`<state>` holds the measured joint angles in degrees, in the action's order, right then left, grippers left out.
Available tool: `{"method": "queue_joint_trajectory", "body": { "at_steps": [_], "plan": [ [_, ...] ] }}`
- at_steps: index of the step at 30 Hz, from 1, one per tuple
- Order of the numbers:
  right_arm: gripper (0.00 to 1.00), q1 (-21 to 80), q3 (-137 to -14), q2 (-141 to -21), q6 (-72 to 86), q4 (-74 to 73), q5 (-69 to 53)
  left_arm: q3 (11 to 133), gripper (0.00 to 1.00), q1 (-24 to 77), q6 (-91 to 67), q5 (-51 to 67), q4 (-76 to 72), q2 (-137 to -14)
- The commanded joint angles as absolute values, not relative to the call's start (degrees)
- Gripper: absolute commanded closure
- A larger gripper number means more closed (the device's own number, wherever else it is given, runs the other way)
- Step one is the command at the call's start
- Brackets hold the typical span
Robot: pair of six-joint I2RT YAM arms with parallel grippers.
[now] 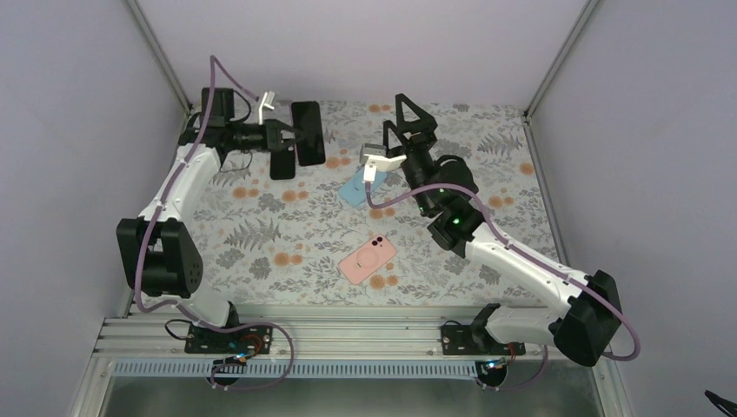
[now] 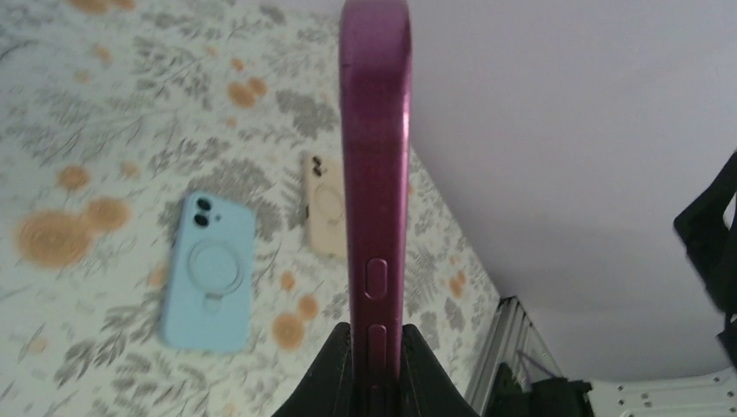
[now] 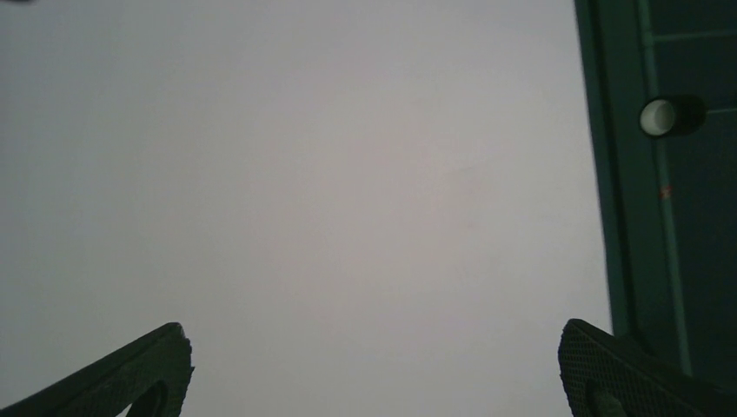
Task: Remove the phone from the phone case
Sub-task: Place the phone at the center of the board.
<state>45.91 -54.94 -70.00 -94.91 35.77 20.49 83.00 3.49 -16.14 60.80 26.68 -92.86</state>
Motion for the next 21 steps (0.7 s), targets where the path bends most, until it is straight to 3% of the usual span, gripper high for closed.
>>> {"method": "queue_joint_trajectory", "body": {
  "at_steps": [1,11,21],
  "plan": [
    [0.01,44.4,-56.6,-68.6,-88.7,29.8,22.3,79.4,0.98,1.1,-3.6,61.2,34.0,-88.2],
    [0.01,42.9,-57.7,-68.3,-85.2,26.8,23.9,63.7,0.98,-3.0,10.0,57.1,40.8,-86.7],
    [0.01,42.3,-59.0,-68.5,-81.7,23.3,24.3,58.6,0.98,-6.9,15.4,53.1,44.1,-92.8]
  ]
}}
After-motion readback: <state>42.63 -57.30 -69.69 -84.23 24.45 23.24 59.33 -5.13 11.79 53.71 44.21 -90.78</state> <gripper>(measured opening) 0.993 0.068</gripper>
